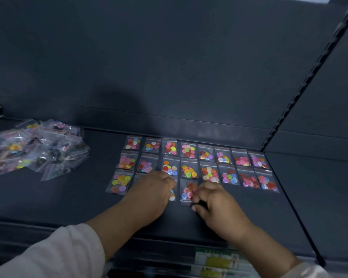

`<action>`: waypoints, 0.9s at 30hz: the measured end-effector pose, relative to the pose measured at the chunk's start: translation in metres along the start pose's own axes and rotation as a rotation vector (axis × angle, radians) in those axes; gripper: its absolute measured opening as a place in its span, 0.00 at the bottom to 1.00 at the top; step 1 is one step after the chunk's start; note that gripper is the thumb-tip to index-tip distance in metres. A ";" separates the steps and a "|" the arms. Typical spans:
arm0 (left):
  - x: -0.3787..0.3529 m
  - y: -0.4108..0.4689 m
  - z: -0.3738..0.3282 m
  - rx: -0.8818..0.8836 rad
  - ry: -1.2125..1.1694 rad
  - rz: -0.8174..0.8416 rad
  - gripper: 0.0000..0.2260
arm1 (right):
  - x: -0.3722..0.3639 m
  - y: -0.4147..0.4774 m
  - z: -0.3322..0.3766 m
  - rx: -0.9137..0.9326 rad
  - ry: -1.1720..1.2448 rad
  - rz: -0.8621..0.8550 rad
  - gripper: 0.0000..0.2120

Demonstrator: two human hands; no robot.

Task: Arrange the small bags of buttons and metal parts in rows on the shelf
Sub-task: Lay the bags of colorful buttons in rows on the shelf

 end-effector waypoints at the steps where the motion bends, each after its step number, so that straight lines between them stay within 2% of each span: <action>1: 0.001 0.000 -0.003 -0.008 -0.003 -0.004 0.12 | -0.001 0.000 0.001 0.009 -0.025 -0.010 0.03; 4: 0.005 -0.003 -0.014 -0.048 -0.025 -0.028 0.13 | -0.003 -0.001 0.010 0.043 -0.107 -0.049 0.01; 6: 0.006 -0.005 -0.021 -0.074 -0.024 -0.036 0.14 | -0.003 0.000 0.015 0.064 -0.162 -0.072 0.04; 9: 0.005 -0.009 -0.029 -0.085 -0.048 -0.045 0.13 | 0.001 0.001 0.017 0.045 -0.122 -0.055 0.04; 11: 0.005 -0.010 -0.032 -0.096 -0.079 -0.049 0.14 | 0.007 0.000 0.015 0.005 -0.027 -0.016 0.02; 13: 0.010 -0.010 -0.035 -0.104 -0.117 -0.065 0.14 | 0.015 -0.003 0.017 -0.006 0.062 -0.005 0.05; 16: 0.022 -0.006 -0.037 -0.062 -0.201 -0.080 0.06 | 0.029 -0.007 0.018 -0.052 0.204 0.003 0.08; 18: 0.024 -0.002 -0.033 0.020 -0.304 -0.056 0.04 | 0.039 -0.007 0.016 -0.105 0.379 -0.029 0.08; 22: 0.020 0.003 -0.022 0.198 -0.641 -0.027 0.07 | 0.041 -0.010 0.006 -0.231 0.873 -0.067 0.03; 25: 0.016 0.005 -0.018 0.270 -0.755 -0.019 0.05 | 0.026 -0.012 -0.006 -0.352 0.955 -0.089 0.06; 27: 0.014 0.004 -0.012 0.310 -0.707 -0.034 0.01 | 0.016 -0.009 -0.015 -0.419 0.974 -0.098 0.07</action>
Point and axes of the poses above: each hand's wrist, its own y-axis towards the middle knuckle, its own x-axis out of the back of the hand, z = x × y, the point moved 9 cm from there along y, towards the middle knuckle, and after that the axes turned 3 degrees about z, right-handed, at the moved point
